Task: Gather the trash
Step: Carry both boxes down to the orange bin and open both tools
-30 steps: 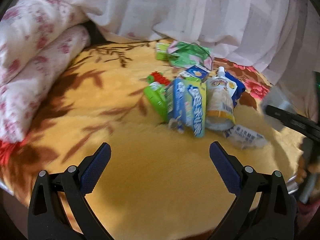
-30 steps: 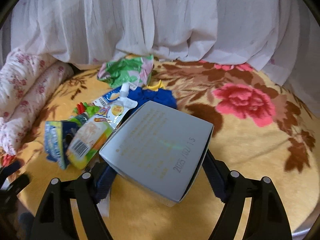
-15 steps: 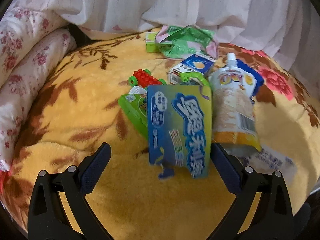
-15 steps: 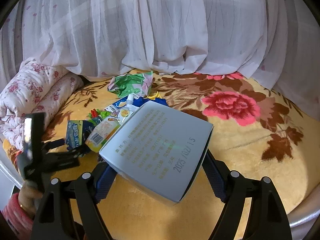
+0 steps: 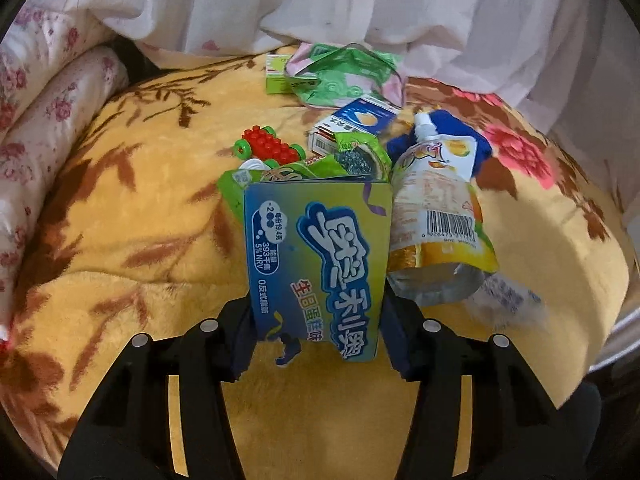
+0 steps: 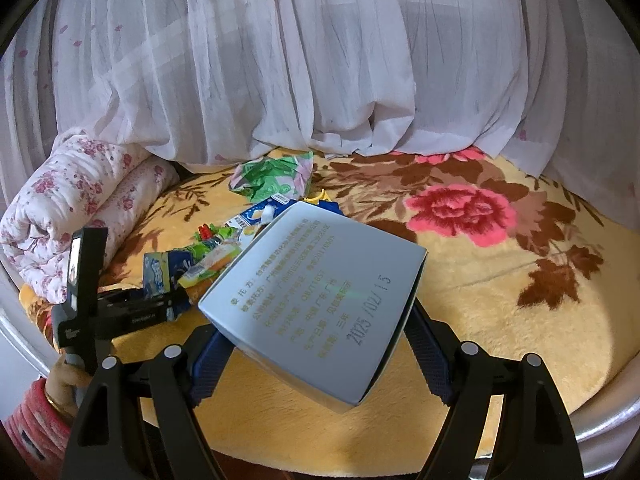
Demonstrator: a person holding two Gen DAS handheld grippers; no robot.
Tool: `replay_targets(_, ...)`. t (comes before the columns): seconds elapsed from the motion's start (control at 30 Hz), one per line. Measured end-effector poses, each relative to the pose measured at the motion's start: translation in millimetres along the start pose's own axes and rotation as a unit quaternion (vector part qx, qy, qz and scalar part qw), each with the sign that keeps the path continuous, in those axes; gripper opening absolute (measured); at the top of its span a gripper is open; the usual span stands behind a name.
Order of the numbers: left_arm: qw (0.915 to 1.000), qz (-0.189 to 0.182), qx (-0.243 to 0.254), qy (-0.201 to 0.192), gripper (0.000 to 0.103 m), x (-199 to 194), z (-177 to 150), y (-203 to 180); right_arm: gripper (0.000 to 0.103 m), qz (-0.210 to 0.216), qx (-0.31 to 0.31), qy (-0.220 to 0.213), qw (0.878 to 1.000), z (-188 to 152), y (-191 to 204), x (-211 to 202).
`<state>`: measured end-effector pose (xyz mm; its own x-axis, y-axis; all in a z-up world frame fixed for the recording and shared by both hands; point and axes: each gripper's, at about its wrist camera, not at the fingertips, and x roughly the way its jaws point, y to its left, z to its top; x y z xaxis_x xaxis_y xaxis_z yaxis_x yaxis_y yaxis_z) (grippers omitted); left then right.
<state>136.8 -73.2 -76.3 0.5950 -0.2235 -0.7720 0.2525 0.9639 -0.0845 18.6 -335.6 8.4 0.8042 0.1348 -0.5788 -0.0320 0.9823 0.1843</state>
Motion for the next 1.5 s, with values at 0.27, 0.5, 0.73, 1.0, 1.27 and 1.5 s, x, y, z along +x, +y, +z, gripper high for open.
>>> replay_targets(0.27,0.9994,-0.024,0.019,0.016,0.052,-15.2,-16.7,0.1,0.079,0.004,-0.003,-0.008,1.000,-1.8,6.8,-8.9)
replay_targets(0.5,0.9990,-0.037,0.018,0.017,0.052,-22.6,-26.9,5.9,0.079,0.008,-0.005,-0.009,1.000,-2.0,10.5,-11.9)
replay_targets(0.73,0.9982,-0.054,0.028,-0.002,0.052,-47.6,-35.6,5.3,0.079,0.013,-0.014,-0.016,1.000,-2.9,16.4,-25.9)
replay_targets(1.0,0.9950,-0.071,0.067,-0.022,0.052,-109.5,-71.7,-6.9,0.079,0.039,-0.044,-0.005,0.998,-23.3,35.1,-48.7)
replay_targets(1.27,0.9932,-0.090,0.065,0.036,0.052,-123.5,-142.1,-7.1,0.079,0.093,-0.102,0.084,0.987,-89.8,78.9,-46.5)
replay_targets(1.5,0.9862,-0.090,0.043,0.133,0.052,-81.7,-198.3,-0.9,0.079,0.121,-0.124,0.183,0.968,-152.7,101.2,-21.6)
